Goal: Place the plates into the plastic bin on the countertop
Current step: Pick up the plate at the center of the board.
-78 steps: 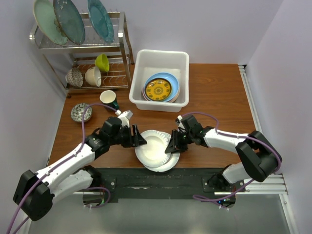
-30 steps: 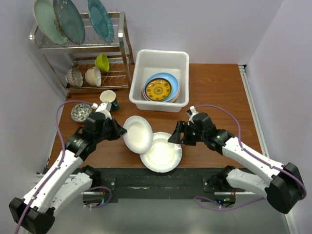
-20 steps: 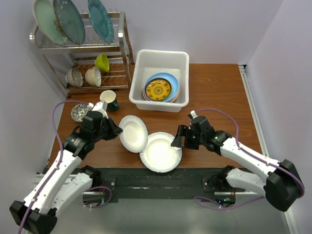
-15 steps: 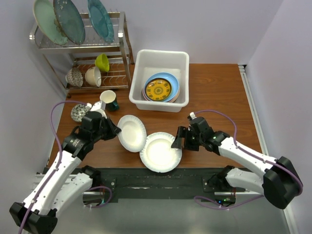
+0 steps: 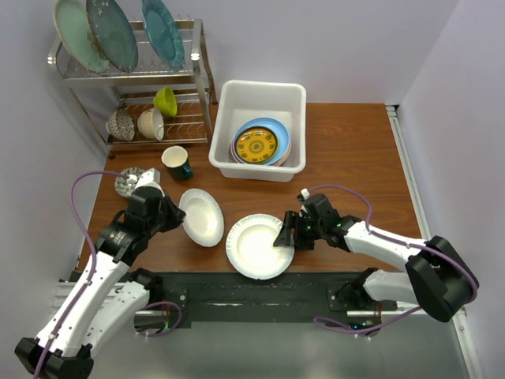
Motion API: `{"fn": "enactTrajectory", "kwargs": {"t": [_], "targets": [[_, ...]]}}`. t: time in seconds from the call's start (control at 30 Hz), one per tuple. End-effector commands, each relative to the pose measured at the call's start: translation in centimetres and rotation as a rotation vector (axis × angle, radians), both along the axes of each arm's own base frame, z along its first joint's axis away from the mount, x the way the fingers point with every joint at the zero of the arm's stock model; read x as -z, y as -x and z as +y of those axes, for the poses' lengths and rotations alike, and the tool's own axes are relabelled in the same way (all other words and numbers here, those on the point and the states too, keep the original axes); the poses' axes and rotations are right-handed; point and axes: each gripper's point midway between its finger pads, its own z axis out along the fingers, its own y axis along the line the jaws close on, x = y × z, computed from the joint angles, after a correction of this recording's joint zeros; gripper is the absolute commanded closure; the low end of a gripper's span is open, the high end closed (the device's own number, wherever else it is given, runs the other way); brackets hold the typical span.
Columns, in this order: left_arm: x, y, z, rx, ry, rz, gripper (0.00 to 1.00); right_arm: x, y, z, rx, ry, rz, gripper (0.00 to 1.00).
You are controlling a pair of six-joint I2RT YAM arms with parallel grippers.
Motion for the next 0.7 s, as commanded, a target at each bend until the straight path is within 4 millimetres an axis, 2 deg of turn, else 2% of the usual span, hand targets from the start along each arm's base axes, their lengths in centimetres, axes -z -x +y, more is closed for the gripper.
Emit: {"fn": "enactTrajectory", "kwargs": {"t": [0.0, 0.13, 0.23, 0.27, 0.37, 0.53, 0.57, 0.63, 0.67], "targets": [[-0.8, -1.1, 0.3, -0.067, 0.035, -0.05, 1.0, -0.8, -0.3, 1.1, -0.014, -0.075, -0.021, 0.39], [0.6, -0.6, 0.5, -0.089, 0.036, -0.013, 1.0, -0.7, -0.2, 1.1, -0.012, -0.079, -0.019, 0.44], [1.6, -0.4, 0.5, -0.103, 0.046, 0.013, 1.0, -0.6, -0.3, 1.1, -0.011, -0.081, -0.024, 0.53], [2.2, -0.2, 0.4, -0.103, 0.049, 0.032, 1.0, -0.6, -0.3, 1.1, -0.012, -0.086, -0.028, 0.6], [3.7, -0.1, -0.4, -0.076, 0.063, 0.092, 1.0, -0.3, -0.2, 1.1, -0.018, -0.083, -0.029, 0.69], [6.0, -0.2, -1.4, -0.046, 0.065, 0.173, 1.0, -0.4, -0.3, 1.1, -0.015, -0.089, -0.032, 0.82], [6.5, -0.1, -1.4, -0.045, 0.065, 0.188, 1.0, -0.4, -0.3, 1.1, -0.014, -0.088, -0.036, 0.91], [7.3, 0.0, -1.3, -0.056, 0.059, 0.211, 1.0, -0.8, -0.4, 1.1, -0.011, -0.092, -0.049, 0.99], [7.9, 0.2, -1.1, -0.064, 0.049, 0.225, 1.0, -0.9, -0.4, 1.0, -0.012, -0.085, -0.05, 1.0]]}}
